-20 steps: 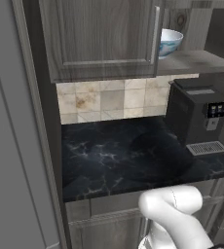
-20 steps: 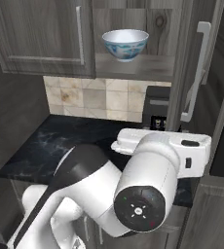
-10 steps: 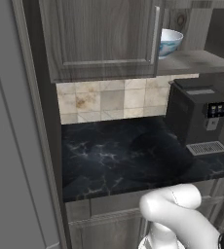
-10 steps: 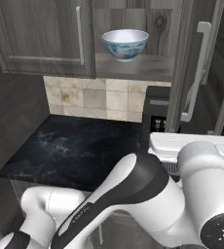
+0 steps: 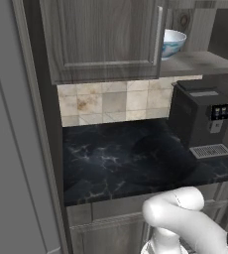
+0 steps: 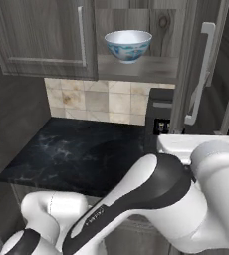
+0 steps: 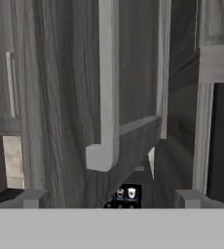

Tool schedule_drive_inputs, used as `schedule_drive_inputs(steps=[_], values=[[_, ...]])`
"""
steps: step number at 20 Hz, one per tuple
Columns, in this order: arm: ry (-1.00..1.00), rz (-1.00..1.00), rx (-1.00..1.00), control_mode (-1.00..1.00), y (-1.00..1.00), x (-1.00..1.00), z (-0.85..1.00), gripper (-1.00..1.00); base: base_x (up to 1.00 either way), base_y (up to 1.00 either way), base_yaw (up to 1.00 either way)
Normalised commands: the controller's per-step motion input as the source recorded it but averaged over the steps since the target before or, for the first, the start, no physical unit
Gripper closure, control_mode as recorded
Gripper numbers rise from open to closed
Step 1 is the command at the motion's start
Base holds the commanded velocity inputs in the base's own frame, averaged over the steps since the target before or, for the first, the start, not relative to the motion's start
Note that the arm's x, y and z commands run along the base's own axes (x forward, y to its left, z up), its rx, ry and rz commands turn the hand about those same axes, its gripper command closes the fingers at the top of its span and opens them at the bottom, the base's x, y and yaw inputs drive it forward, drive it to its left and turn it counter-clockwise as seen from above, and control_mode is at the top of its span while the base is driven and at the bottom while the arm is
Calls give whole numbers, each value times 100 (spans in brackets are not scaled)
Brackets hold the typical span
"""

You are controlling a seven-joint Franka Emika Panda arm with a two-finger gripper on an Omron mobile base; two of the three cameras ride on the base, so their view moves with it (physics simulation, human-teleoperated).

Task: Open the cabinet. Pick the bowls from the counter and place them in the cabinet. Then close the cabinet.

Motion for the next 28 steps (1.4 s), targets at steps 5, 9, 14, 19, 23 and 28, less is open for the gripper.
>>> schedule_drive_inputs(steps=[5,9,14,19,23,28], values=[[0,0,0,-100,92,12,-16,-100,0,0,0],[0,-1,0,-100,100,28,-32,-100,0,0,0],[0,-1,5,-100,100,59,-29,-100,0,0,0],[0,0,11,-100,100,93,-22,-100,0,0,0],[0,0,20,-100,100,100,-2,-100,0,0,0],[0,0,28,-100,97,89,23,-100,0,0,0]])
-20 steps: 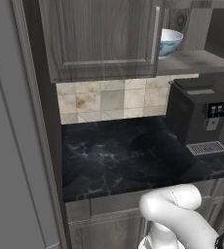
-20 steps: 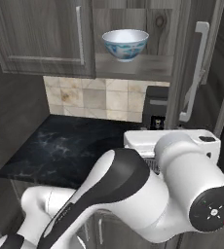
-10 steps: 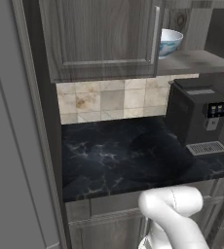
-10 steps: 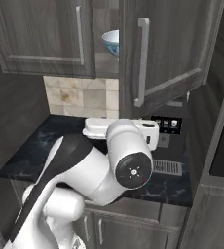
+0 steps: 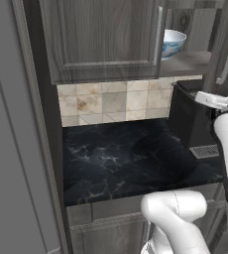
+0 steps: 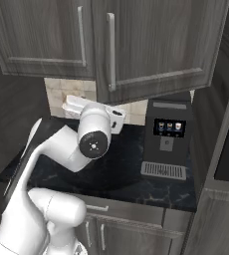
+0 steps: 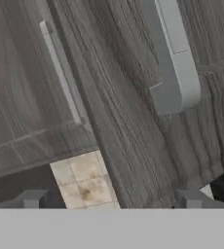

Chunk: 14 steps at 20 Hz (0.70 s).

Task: Open the cabinet. Pick the bowls from the counter and place them in the cabinet. Then close the cabinet.

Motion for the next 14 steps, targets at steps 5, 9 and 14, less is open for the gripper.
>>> schedule_drive_inputs(steps=[5,9,14], values=[[3,0,24,-100,70,85,78,-100,0,0,0],[10,0,32,-100,22,91,74,-100,0,0,0],[11,5,38,-100,6,92,42,-100,0,0,0]])
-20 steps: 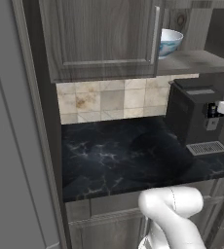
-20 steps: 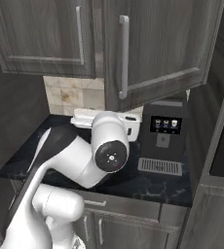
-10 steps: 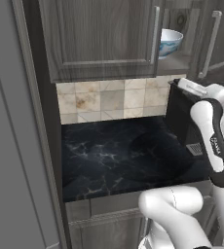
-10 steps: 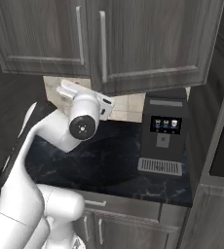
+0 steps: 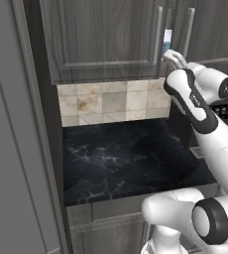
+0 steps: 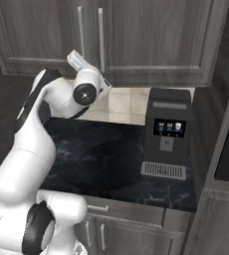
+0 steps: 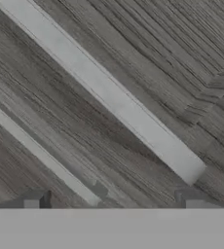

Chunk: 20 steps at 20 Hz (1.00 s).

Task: Open the cabinet. Pick the bowls from the counter and place them in the cabinet. Then close the cabinet.

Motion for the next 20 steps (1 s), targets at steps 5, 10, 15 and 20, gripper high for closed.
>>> schedule_drive_inputs(steps=[5,10,15,20], values=[[1,13,46,-100,0,94,0,-100,0,0,0],[-16,10,44,-100,18,88,-23,-100,0,0,0],[-44,1,18,-100,81,66,-58,-100,0,0,0],[7,-1,-64,-100,100,19,-59,-100,0,0,0]])
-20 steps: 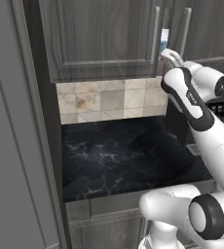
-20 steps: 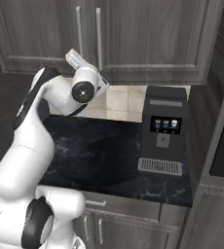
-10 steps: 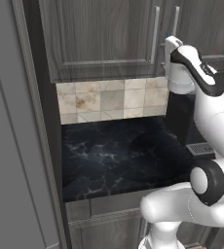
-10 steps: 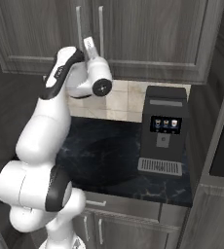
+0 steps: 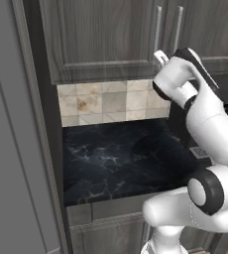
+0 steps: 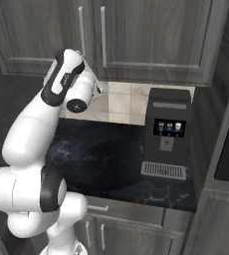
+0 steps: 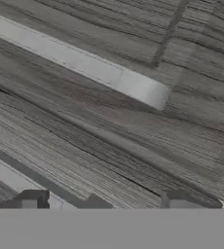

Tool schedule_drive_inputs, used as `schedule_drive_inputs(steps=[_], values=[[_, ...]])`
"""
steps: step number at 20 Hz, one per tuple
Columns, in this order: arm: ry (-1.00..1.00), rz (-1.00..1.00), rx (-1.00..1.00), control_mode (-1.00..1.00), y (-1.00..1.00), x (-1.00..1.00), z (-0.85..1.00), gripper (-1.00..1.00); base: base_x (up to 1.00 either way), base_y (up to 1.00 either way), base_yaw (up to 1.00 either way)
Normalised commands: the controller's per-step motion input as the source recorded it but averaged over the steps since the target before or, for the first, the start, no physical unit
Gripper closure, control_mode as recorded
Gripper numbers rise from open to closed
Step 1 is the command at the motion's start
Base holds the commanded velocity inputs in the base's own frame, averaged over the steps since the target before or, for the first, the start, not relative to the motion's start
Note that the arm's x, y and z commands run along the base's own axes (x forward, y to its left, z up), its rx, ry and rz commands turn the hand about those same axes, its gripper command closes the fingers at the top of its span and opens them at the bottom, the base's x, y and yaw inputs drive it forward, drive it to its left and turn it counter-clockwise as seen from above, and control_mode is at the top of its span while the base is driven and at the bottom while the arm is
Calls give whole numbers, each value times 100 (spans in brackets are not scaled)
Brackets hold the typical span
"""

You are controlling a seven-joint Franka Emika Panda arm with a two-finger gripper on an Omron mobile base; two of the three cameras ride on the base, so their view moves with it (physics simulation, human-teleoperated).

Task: Open the cabinet. Pick the bowls from the counter and place them in the cabinet. Then close the cabinet.

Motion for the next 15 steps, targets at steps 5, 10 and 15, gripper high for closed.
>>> schedule_drive_inputs(steps=[5,10,15], values=[[18,5,-58,-100,50,-2,-26,-100,0,0,0],[0,0,0,-100,0,0,0,-100,0,0,0],[0,0,0,-100,-1,2,0,-100,0,0,0]])
